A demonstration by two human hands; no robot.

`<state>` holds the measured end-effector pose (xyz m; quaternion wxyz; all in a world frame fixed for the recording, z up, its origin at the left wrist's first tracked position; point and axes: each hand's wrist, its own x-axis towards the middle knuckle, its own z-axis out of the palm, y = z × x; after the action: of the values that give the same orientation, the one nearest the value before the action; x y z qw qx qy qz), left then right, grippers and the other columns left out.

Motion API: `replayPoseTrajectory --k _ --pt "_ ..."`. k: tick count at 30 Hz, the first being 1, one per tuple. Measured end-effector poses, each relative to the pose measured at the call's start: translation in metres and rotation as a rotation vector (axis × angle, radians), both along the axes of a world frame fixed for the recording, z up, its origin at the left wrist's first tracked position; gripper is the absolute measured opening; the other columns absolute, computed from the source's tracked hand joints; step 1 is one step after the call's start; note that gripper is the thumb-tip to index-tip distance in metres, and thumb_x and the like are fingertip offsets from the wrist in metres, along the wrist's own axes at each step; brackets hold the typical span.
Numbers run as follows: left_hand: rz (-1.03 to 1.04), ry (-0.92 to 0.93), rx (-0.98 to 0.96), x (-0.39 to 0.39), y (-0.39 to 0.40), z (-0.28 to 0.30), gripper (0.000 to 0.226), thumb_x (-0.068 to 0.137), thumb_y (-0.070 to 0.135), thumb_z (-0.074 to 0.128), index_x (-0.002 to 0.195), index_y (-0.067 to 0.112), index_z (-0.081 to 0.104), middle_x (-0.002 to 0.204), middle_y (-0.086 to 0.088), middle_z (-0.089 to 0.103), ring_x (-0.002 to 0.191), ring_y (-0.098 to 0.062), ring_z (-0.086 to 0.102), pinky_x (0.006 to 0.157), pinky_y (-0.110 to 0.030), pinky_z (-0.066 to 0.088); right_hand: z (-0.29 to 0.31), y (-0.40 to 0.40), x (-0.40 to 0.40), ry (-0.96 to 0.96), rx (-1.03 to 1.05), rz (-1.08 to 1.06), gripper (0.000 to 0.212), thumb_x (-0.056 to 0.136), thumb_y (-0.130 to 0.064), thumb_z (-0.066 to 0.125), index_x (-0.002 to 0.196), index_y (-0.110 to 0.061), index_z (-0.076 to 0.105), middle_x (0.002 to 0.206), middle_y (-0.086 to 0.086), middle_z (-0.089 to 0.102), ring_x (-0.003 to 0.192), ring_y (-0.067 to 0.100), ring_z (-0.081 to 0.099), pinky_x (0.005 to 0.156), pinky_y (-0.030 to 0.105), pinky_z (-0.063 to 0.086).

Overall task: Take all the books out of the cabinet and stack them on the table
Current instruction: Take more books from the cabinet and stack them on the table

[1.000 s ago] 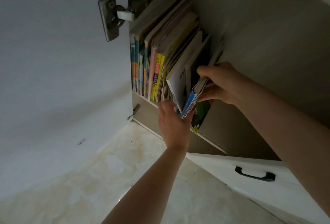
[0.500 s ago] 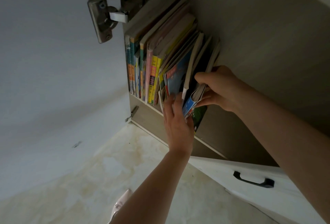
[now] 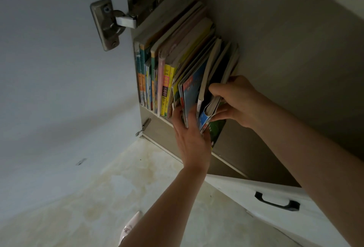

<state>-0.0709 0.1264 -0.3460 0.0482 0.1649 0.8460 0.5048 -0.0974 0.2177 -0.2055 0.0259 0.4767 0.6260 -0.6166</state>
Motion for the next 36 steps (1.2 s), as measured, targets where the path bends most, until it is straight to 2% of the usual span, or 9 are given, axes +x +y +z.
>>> replayPoseTrajectory --k 5,11,16,20,22,24,26,28,36 --pt "-0.040 0.022 0.139 0.001 0.000 0.004 0.065 0.075 0.001 0.076 0.130 0.016 0.043 0.137 -0.008 0.045 0.125 -0.026 0.050 0.096 -0.031 0.051 -0.003 0.004 0.006 0.008 0.009 -0.018 0.038 0.083 -0.005 0.064 0.120 -0.004 0.055 0.096 0.016 0.067 0.077 0.031 0.072 0.053 0.040 0.059" --pt "-0.117 0.050 0.145 -0.002 -0.001 0.007 0.065 0.076 0.004 0.076 0.123 0.026 0.037 0.127 -0.010 0.059 0.114 -0.029 0.060 0.086 -0.046 0.056 -0.011 0.003 0.018 0.013 0.026 0.002 0.068 0.076 -0.006 0.071 0.136 -0.017 0.042 0.111 0.013 0.067 0.080 0.029 0.073 0.052 0.037 0.058" --pt "-0.126 0.078 0.211 -0.003 -0.015 0.009 0.053 0.078 0.014 0.072 0.122 0.023 0.042 0.119 -0.010 0.065 0.105 -0.026 0.064 0.084 -0.038 0.058 -0.010 -0.008 0.026 0.020 0.070 0.111 0.086 0.065 -0.011 0.076 0.141 -0.022 0.037 0.116 0.012 0.065 0.087 0.029 0.072 0.060 0.042 0.060" --pt "-0.109 0.054 0.251 -0.004 -0.035 0.000 0.048 0.083 0.015 0.070 0.124 0.022 0.045 0.114 -0.009 0.067 0.101 0.001 0.056 0.083 -0.014 0.054 0.002 -0.008 0.043 0.050 0.065 0.207 0.060 0.081 -0.016 0.073 0.132 -0.021 0.041 0.123 0.004 0.061 0.104 0.020 0.065 0.070 0.036 0.061" --pt "-0.106 0.011 0.208 -0.003 -0.042 0.000 0.058 0.081 0.010 0.074 0.127 0.025 0.041 0.117 -0.010 0.067 0.105 0.000 0.052 0.088 -0.013 0.049 0.007 0.003 0.047 0.057 0.299 0.167 0.052 0.088 -0.016 0.065 0.131 -0.022 0.036 0.123 0.002 0.057 0.098 0.013 0.062 0.076 0.019 0.057" --pt "-0.133 -0.031 0.185 0.002 -0.045 0.006 0.056 0.083 0.020 0.070 0.127 0.028 0.037 0.119 -0.008 0.066 0.107 -0.005 0.052 0.089 -0.019 0.048 0.009 0.017 0.044 0.059 0.668 0.226 0.075 0.087 -0.004 0.063 0.145 -0.027 0.022 0.134 0.001 0.047 0.109 0.012 0.056 0.083 0.008 0.048" --pt "-0.190 0.014 0.176 0.005 -0.045 0.010 0.049 0.083 0.031 0.061 0.126 0.028 0.037 0.120 -0.008 0.066 0.108 -0.010 0.055 0.088 -0.025 0.052 0.006 0.033 0.035 -0.015 0.948 0.499 0.102 0.078 0.004 0.069 0.150 -0.034 0.009 0.154 0.002 0.025 0.139 0.020 0.031 0.110 0.030 0.038" --pt "-0.247 0.056 0.145 0.005 -0.044 0.008 0.055 0.081 0.018 0.070 0.125 0.025 0.038 0.120 -0.012 0.067 0.106 -0.022 0.063 0.085 -0.033 0.055 0.007 0.049 0.024 -0.217 1.063 0.741 0.110 0.073 0.008 0.070 0.149 -0.041 0.008 0.157 0.001 0.017 0.145 0.031 0.014 0.114 0.048 0.030" --pt "-0.209 0.041 0.127 0.001 -0.045 0.007 0.068 0.074 0.004 0.079 0.123 0.024 0.037 0.112 -0.014 0.070 0.101 -0.011 0.052 0.082 -0.027 0.047 0.002 0.065 0.015 -0.047 1.107 0.745 0.047 0.080 0.010 0.060 0.118 -0.017 0.054 0.134 0.007 0.050 0.119 0.023 0.053 0.089 0.023 0.040"
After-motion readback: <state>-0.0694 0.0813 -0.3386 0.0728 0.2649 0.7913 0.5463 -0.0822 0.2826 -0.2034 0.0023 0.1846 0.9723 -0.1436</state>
